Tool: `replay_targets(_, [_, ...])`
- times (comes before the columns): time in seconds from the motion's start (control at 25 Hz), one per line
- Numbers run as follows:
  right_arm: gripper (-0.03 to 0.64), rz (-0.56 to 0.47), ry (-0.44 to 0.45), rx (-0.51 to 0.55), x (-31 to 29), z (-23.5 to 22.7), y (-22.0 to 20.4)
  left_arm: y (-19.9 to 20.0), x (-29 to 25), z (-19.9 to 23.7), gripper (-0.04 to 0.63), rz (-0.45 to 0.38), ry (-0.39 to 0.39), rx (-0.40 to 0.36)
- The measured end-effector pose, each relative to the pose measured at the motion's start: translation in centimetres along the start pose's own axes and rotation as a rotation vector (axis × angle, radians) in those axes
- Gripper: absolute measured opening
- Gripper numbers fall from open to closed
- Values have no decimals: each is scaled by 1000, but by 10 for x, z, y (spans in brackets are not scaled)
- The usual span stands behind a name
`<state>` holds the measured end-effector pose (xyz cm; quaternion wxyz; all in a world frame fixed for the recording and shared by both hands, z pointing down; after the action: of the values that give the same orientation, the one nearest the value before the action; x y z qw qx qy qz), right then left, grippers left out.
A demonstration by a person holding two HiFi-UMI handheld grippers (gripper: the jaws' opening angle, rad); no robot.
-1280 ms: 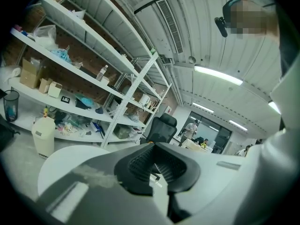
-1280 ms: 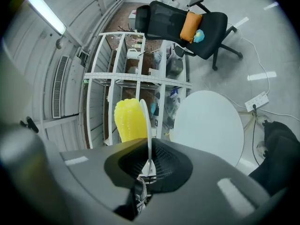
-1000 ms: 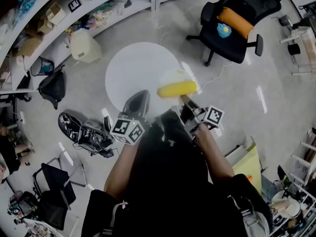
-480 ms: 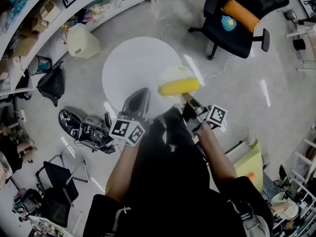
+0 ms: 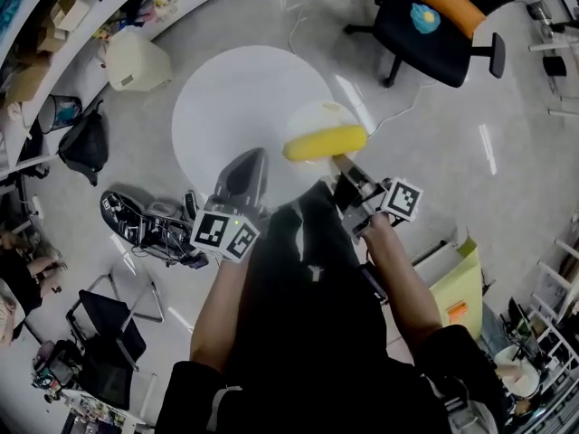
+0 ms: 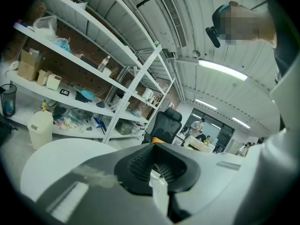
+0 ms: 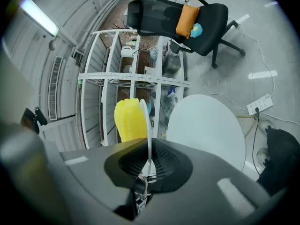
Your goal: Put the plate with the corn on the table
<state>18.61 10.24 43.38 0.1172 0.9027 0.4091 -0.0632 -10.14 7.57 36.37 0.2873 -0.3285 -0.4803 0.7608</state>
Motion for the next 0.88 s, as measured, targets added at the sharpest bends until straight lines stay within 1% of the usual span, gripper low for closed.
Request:
replay_targets(0.28, [26,14,-3,-10,-11,-10,6,-15,-14,11,4,21,-4,2])
replay_targets(0.88, [26,20,-10,-15,-35,-33,33,-33,-34,38,3,28,33,29])
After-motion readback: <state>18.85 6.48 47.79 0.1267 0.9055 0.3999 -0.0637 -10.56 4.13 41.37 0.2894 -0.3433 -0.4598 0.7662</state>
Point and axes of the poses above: the fingertips, and each gripper's own axes: x backward along the fingers, z to its left, y out of its top, the point moved 10 cm from there along x, backward along the fingers, and after that the axes turned 12 degrees about -x, right-handed, at the moved point
